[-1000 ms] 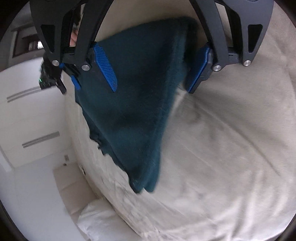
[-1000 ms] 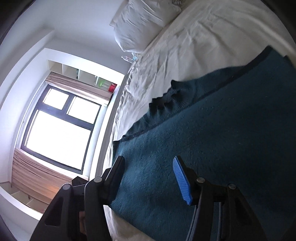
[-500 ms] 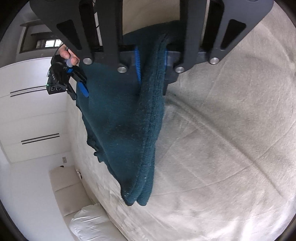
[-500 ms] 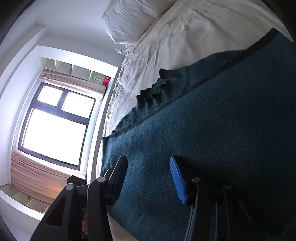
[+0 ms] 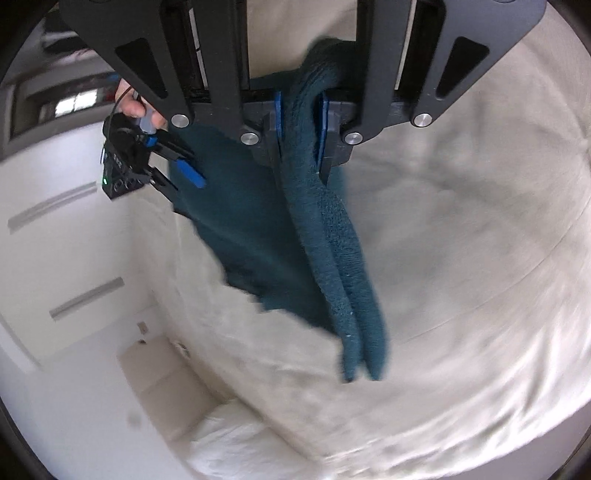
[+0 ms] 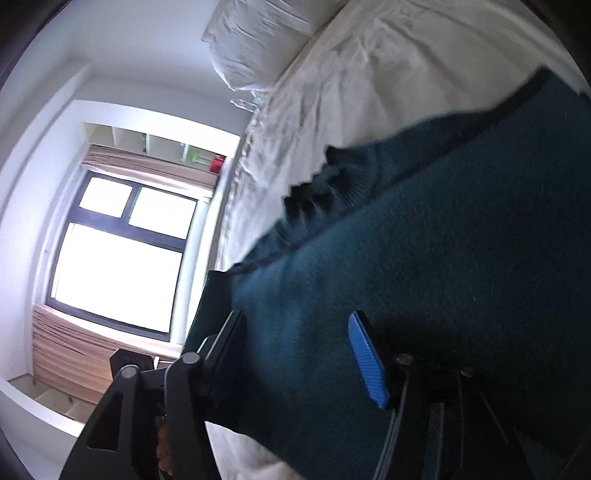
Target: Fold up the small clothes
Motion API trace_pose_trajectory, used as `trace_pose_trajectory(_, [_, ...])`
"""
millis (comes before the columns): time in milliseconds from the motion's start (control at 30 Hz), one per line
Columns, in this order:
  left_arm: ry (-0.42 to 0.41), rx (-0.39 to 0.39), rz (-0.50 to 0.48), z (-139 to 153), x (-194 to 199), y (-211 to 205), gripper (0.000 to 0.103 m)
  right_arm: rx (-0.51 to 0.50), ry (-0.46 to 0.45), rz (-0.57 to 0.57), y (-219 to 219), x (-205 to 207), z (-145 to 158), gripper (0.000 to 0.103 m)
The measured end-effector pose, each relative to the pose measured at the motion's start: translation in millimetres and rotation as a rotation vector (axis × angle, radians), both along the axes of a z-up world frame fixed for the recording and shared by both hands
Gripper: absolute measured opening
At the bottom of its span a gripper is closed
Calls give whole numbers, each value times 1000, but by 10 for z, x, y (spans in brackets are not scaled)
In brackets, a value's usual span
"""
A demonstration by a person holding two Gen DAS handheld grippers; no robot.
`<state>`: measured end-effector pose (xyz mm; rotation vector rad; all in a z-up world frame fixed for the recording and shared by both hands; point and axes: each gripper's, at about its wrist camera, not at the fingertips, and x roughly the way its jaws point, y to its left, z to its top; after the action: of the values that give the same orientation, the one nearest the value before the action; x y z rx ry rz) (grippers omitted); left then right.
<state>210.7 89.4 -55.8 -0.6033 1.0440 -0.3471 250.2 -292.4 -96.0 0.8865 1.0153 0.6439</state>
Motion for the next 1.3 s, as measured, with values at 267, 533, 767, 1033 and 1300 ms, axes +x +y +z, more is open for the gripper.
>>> trace_pose_trajectory(267, [-89,68,-227,-67,24,-1573,12,217,36,75,-160,186,162,76])
trace_pose_trajectory(533, [-41,59,-237,-359,-9,-1773,12,174,91,111,-46,429,19,77])
trace_pose_trajectory(767, [-80,149,-262,-297,-98,-1855,12,88,132,76,17,563,-88,50])
trace_pose_trajectory(1033, [-110,158,-298,-164,-166,-2092,12,-102,78,70,-180,580,113,13])
trace_pose_trajectory(1300, [-117,146,-395,-136,-264,-2609,12,-174,75,33,-875,455,162,13])
